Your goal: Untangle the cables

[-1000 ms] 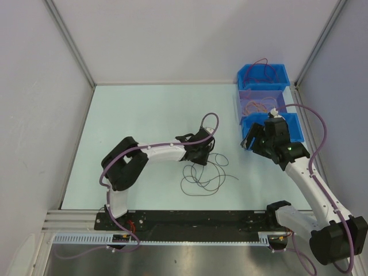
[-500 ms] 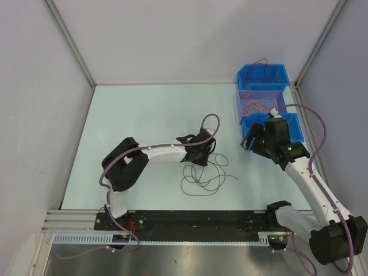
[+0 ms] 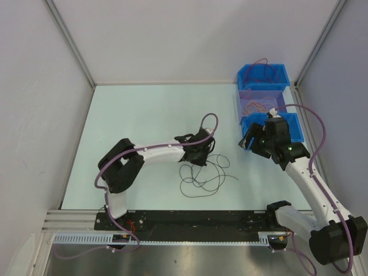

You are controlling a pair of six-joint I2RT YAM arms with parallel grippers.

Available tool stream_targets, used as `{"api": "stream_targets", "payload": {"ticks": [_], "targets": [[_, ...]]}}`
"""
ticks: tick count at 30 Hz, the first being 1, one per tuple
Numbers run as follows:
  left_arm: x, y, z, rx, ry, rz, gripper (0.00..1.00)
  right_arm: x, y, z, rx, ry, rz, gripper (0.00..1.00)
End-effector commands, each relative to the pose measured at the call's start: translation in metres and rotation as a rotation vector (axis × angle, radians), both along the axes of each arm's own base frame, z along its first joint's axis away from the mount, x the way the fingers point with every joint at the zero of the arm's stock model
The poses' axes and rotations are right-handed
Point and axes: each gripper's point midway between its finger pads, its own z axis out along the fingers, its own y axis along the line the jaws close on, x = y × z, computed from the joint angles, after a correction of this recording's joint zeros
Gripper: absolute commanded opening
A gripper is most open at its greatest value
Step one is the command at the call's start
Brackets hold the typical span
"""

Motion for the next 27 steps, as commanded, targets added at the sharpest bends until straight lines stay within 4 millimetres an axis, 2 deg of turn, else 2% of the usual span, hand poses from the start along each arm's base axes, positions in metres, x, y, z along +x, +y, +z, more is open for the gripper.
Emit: {"api": "stream_targets", "payload": {"ticks": [1,2,5,12,21,27], "targets": [[0.001,-0.015,0.075,-0.131,-0.093,-0.063,0.01,0.002,0.025,0.025,0.132,-0.077,0.089,0.76],[0.001,-0.018,0.091,-0.159,-0.113,-0.078,0.0,0.003,0.03,0.029,0.155,-0.09,0.103,0.76],[-0.001,-0.02,0.113,-0.195,-0.14,-0.117,0.0,0.002,0.041,0.033,0.205,-0.087,0.139,0.76],[-0.004,-0.01,0.143,-0.211,-0.189,-0.13,0.0,-0.002,0.049,0.031,0.202,-0.089,0.188,0.75],[-0.006,-0.005,0.161,-0.233,-0.223,-0.137,0.0,-0.012,0.069,0.035,0.207,-0.105,0.278,0.7],[-0.006,-0.003,0.163,-0.234,-0.228,-0.136,0.0,-0.014,0.074,0.022,0.153,-0.077,0.287,0.66]]}}
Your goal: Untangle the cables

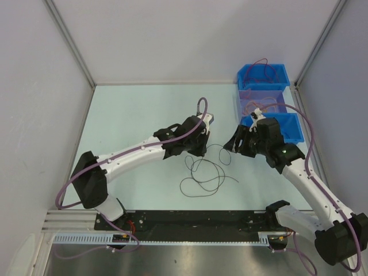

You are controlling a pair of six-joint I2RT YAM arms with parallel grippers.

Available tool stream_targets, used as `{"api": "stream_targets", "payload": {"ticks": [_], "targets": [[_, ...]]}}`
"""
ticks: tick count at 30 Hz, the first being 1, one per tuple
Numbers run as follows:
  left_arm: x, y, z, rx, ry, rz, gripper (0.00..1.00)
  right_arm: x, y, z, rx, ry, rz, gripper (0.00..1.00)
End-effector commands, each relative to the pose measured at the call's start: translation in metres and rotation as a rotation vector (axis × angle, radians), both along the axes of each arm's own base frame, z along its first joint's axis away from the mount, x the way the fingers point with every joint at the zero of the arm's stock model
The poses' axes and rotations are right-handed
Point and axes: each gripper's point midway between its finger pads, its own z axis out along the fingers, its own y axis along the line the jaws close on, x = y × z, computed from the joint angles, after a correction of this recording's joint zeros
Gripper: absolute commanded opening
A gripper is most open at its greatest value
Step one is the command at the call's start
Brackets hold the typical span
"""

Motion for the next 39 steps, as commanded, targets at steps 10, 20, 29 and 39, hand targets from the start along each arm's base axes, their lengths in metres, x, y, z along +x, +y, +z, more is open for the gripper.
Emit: {"api": "stream_targets", "payload": {"ticks": [10,20,29,39], "targets": [[-0.001,0.001,0.035,-0.06,-0.067,-0.012,0.0,0.001,0.01,-0.03,-0.088,0.012,0.032,0.58],[0.0,0.002,0.035,-0.064,-0.072,-0.008,0.0,0.003,0.011,-0.038,-0.1,0.014,0.022,0.23],[0.002,0.009,0.04,-0.107,-0.111,0.021,0.72,0.003,0.015,0.003,-0.007,-0.09,0.008,0.0],[-0.009,0.025,0.009,-0.097,-0.093,0.041,0.87,0.0,0.022,0.082,0.108,-0.253,0.032,0.0]]}}
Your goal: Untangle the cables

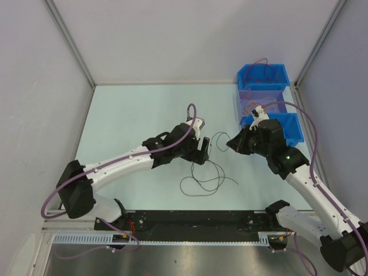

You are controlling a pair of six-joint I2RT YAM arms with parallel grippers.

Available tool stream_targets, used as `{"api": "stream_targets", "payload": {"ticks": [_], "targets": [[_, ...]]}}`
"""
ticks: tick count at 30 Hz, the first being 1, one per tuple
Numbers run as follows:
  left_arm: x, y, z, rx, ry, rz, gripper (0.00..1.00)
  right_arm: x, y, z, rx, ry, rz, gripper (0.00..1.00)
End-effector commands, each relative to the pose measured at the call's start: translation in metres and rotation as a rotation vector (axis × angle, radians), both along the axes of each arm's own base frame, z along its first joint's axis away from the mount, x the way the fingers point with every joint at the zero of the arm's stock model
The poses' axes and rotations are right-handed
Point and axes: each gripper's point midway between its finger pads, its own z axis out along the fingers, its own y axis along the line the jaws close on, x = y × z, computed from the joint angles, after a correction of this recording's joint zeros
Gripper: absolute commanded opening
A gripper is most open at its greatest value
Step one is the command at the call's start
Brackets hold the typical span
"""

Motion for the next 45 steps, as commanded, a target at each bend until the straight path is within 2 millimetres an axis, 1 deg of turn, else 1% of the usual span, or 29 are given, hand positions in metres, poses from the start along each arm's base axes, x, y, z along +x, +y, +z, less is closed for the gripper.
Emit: {"api": "stream_targets", "payload": {"ticks": [1,2,6,9,10,11,15,18,21,24,25,27,28,29,30,31,32,33,34,35,36,37,38,39,40,41,43,44,45], "targets": [[0.001,0.0,0.005,-0.054,-0.031,0.015,0.86,0.003,0.008,0.062,0.097,-0.138,0.02,0.0],[-0.001,0.002,-0.003,-0.042,-0.02,0.017,0.84,0.003,0.008,0.065,0.101,-0.144,0.022,0.0],[-0.004,0.007,-0.02,-0.019,0.012,0.04,0.79,0.003,0.009,0.071,0.107,-0.15,0.024,0.0],[-0.008,0.009,-0.034,-0.012,0.04,0.042,0.78,0.002,0.01,0.071,0.11,-0.144,0.026,0.0],[-0.008,0.007,-0.035,-0.025,0.041,0.037,0.77,0.002,0.009,0.069,0.106,-0.137,0.025,0.0],[-0.012,0.007,-0.041,-0.021,0.058,0.03,0.76,0.002,0.009,0.07,0.106,-0.139,0.023,0.0],[-0.014,0.006,-0.055,-0.006,0.089,0.04,0.71,0.001,0.007,0.068,0.1,-0.135,0.016,0.0],[-0.016,0.006,-0.065,0.004,0.114,0.043,0.64,0.001,0.006,0.069,0.1,-0.136,0.011,0.0],[-0.018,0.006,-0.073,0.012,0.13,0.044,0.54,0.001,0.006,0.066,0.093,-0.127,0.009,0.0],[-0.019,0.005,-0.077,0.017,0.136,0.039,0.37,0.001,0.005,0.065,0.09,-0.123,0.008,0.0],[-0.018,0.005,-0.077,0.018,0.136,0.039,0.23,0.001,0.004,0.065,0.088,-0.126,0.004,0.0],[-0.018,0.005,-0.077,0.024,0.137,0.037,0.09,0.001,0.004,0.065,0.088,-0.128,0.001,0.0],[-0.017,0.006,-0.076,0.027,0.131,0.042,0.0,0.001,0.003,0.066,0.088,-0.133,-0.003,0.0],[-0.015,0.005,-0.074,0.031,0.122,0.039,0.0,0.001,0.002,0.068,0.088,-0.138,-0.005,0.0],[-0.016,0.008,-0.072,0.042,0.122,0.037,0.0,0.001,0.0,0.069,0.086,-0.143,-0.009,0.0],[-0.012,0.012,-0.069,0.061,0.104,0.053,0.0,0.003,-0.003,0.068,0.078,-0.145,-0.024,0.0],[-0.007,0.012,-0.059,0.069,0.078,0.052,0.0,0.003,-0.008,0.074,0.077,-0.16,-0.041,0.0],[-0.006,0.019,-0.052,0.093,0.066,0.063,0.0,0.003,-0.015,0.074,0.062,-0.156,-0.064,0.0],[-0.002,0.024,-0.044,0.1,0.046,0.073,0.0,0.008,-0.027,0.077,0.046,-0.172,-0.106,0.0],[0.007,0.028,-0.03,0.098,0.008,0.094,0.0,0.009,-0.033,0.081,0.043,-0.179,-0.131,0.0],[0.007,0.033,-0.023,0.102,0.002,0.098,0.0,0.008,-0.041,0.085,0.043,-0.192,-0.151,0.0],[0.009,0.037,-0.007,0.07,-0.02,0.105,0.0,0.012,-0.054,0.087,0.039,-0.198,-0.199,0.0],[0.015,0.042,0.003,0.051,-0.03,0.112,0.0,0.013,-0.061,0.088,0.036,-0.203,-0.223,0.0],[0.016,0.047,0.008,0.047,-0.034,0.119,0.0,0.012,-0.072,0.09,0.035,-0.208,-0.258,0.0],[0.018,0.054,0.021,0.03,-0.057,0.129,0.0,0.012,-0.079,0.09,0.035,-0.205,-0.282,0.0],[0.026,0.064,0.029,0.03,-0.075,0.162,0.0,0.016,-0.097,0.091,0.032,-0.205,-0.346,0.0],[0.03,0.079,0.035,0.025,-0.078,0.194,0.0,0.012,-0.108,0.091,0.045,-0.196,-0.376,0.0],[0.035,0.092,0.044,0.005,-0.089,0.232,0.0,0.014,-0.121,0.092,0.047,-0.195,-0.423,0.0],[0.035,0.097,0.048,-0.007,-0.096,0.243,0.0,0.012,-0.122,0.09,0.052,-0.186,-0.423,0.0]]}}
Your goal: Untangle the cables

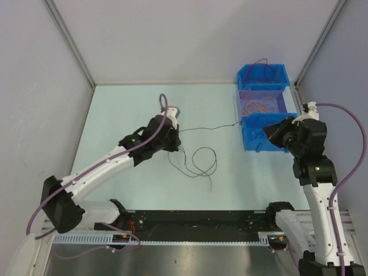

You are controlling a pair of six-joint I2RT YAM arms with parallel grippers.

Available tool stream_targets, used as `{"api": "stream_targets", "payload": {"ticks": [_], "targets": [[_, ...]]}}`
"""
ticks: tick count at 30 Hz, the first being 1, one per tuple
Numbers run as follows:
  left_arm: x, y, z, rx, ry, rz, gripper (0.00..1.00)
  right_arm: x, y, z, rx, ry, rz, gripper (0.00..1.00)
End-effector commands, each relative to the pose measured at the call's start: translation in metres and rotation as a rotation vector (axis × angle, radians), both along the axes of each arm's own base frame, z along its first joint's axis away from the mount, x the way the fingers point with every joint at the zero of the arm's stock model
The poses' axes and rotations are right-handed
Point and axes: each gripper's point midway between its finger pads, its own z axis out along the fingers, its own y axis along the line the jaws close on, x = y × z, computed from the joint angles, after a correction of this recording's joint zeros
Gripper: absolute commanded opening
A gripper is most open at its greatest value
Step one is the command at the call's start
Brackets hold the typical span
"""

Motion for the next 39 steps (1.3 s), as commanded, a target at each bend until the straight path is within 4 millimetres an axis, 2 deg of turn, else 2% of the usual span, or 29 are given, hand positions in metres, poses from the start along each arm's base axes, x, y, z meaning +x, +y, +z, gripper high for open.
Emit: {"api": "stream_targets", "payload": {"ticks": [1,6,7,8,9,11,12,16,19,21,23,25,27,28,29,30,32,33,37,39], "targets": [[0.01,0.035,0.037,-0.031,-0.079,0.077,0.0,-0.007,-0.02,0.014,0.024,-0.013,-0.043,0.0],[0.007,0.06,0.065,-0.069,-0.221,0.131,0.0,-0.009,-0.025,0.012,0.007,-0.01,-0.054,0.0],[0.013,0.077,0.073,-0.047,-0.261,0.217,0.0,-0.009,-0.028,0.013,0.004,-0.016,-0.069,0.0],[0.013,0.085,0.081,-0.055,-0.288,0.255,0.0,-0.011,-0.029,0.016,0.005,-0.028,-0.077,0.0],[0.008,0.097,0.108,-0.117,-0.365,0.292,0.0,-0.011,-0.031,0.016,0.008,-0.029,-0.081,0.0],[0.003,0.11,0.13,-0.175,-0.451,0.327,0.0,-0.012,-0.03,0.016,0.021,-0.026,-0.079,0.0],[-0.003,0.115,0.155,-0.25,-0.523,0.332,0.0,-0.012,-0.028,0.016,0.028,-0.021,-0.075,0.0],[-0.008,0.12,0.204,-0.262,-0.638,0.29,0.0,-0.011,-0.031,0.015,0.029,-0.017,-0.091,0.0],[-0.013,0.117,0.23,-0.279,-0.701,0.241,0.0,-0.012,-0.03,0.016,0.036,-0.025,-0.092,0.0],[-0.022,0.11,0.257,-0.377,-0.775,0.19,0.0,-0.012,-0.029,0.017,0.043,-0.031,-0.086,0.0],[-0.036,0.116,0.291,-0.487,-0.873,0.18,0.0,-0.013,-0.028,0.019,0.049,-0.042,-0.085,0.0],[-0.042,0.122,0.319,-0.521,-0.965,0.174,0.0,-0.014,-0.028,0.019,0.052,-0.047,-0.085,0.0],[-0.042,0.119,0.335,-0.494,-1.007,0.145,0.0,-0.015,-0.026,0.02,0.053,-0.054,-0.072,0.0],[-0.049,0.122,0.359,-0.515,-1.048,0.133,0.0,-0.016,-0.025,0.02,0.055,-0.056,-0.066,0.0],[-0.047,0.107,0.364,-0.508,-1.054,0.067,0.0,-0.016,-0.024,0.021,0.055,-0.06,-0.062,0.0],[-0.055,0.109,0.386,-0.538,-1.11,0.047,0.0,-0.016,-0.024,0.021,0.055,-0.063,-0.061,0.0],[-0.058,0.104,0.403,-0.577,-1.157,0.025,0.0,-0.017,-0.022,0.022,0.06,-0.075,-0.051,0.0],[-0.06,0.107,0.411,-0.599,-1.182,0.034,0.0,-0.017,-0.021,0.023,0.066,-0.084,-0.046,0.0],[-0.083,0.124,0.469,-0.747,-1.38,0.062,0.0,-0.017,-0.011,0.033,0.098,-0.141,0.006,0.0],[-0.081,0.12,0.486,-0.758,-1.402,0.051,0.0,-0.017,-0.009,0.035,0.1,-0.148,0.019,0.0]]}}
